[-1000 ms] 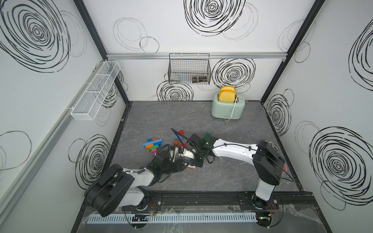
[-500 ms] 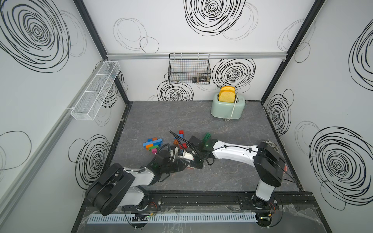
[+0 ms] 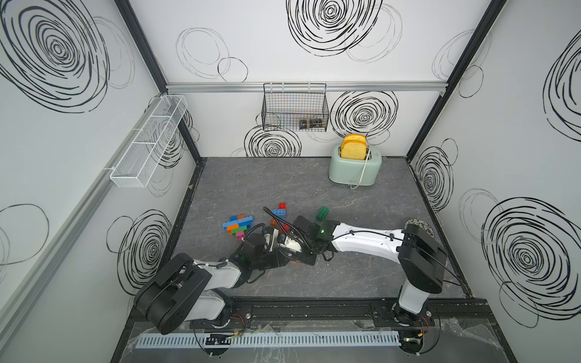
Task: Assemble a heart with lego
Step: Assemble the lego brick with the lego brick.
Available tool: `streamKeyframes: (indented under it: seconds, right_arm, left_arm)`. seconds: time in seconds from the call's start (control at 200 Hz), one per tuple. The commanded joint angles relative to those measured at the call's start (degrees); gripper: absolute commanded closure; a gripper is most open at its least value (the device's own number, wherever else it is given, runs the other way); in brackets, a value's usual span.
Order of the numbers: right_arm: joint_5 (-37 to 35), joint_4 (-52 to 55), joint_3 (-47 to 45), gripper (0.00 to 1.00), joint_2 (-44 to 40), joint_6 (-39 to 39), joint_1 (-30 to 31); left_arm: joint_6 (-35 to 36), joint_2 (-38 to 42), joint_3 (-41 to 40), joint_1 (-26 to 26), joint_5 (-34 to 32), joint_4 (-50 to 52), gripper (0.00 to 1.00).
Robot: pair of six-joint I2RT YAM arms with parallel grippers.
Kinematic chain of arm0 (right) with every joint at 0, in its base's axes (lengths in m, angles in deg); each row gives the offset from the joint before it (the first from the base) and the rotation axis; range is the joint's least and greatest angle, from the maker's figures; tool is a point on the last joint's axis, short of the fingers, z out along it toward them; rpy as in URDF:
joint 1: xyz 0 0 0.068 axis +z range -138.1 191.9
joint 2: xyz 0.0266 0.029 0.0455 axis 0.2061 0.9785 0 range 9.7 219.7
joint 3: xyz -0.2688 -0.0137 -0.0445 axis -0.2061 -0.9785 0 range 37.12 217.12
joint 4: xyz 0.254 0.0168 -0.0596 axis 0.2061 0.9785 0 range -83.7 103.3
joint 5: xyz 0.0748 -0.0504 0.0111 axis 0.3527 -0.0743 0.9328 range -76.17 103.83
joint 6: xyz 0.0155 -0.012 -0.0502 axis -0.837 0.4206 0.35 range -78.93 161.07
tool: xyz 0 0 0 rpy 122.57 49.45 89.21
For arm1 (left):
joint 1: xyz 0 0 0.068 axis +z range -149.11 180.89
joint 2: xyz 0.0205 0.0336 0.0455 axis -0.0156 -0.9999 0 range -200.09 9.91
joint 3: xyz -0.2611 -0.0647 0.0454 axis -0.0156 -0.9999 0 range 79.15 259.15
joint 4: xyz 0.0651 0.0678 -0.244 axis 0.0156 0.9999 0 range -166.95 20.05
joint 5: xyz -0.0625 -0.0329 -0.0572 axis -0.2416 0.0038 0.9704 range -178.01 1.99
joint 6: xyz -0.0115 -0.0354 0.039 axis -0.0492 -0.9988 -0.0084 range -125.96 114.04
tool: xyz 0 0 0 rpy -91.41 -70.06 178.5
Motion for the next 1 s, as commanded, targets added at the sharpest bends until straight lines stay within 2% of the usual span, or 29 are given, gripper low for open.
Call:
streamKeyframes:
  seconds: [0.0,0.23,0.345,0.776,0.996]
  right_arm:
    - [-3.3,2.1,-2.7,0.75,-1.4,0.2,0.4]
    - [-5.5,-1.5,-5.2,0.76,-3.5,-0.1,1.5]
    - [-4.1,-1.5,-5.0,0.76,-4.1,0.0,1.2]
    - [3.8,2.8,-1.5,0.75,1.9,2.4,-0.1]
    - [2.3,3.4,-1.0,0.75,3.2,2.2,-0.7]
  left_arm:
    - [0.7,-1.8,-0.4,0.5,-2.4,3.2,0.49]
    - [0.5,-1.7,-0.7,0.4,-2.5,3.0,0.49]
    - [0.5,-1.9,-0.7,0.4,-2.5,2.9,0.49]
    - [-0.1,-1.8,-1.1,-0.1,-2.6,2.1,0.49]
    - [-0.3,-1.7,-1.4,-0.1,-2.7,2.0,0.49]
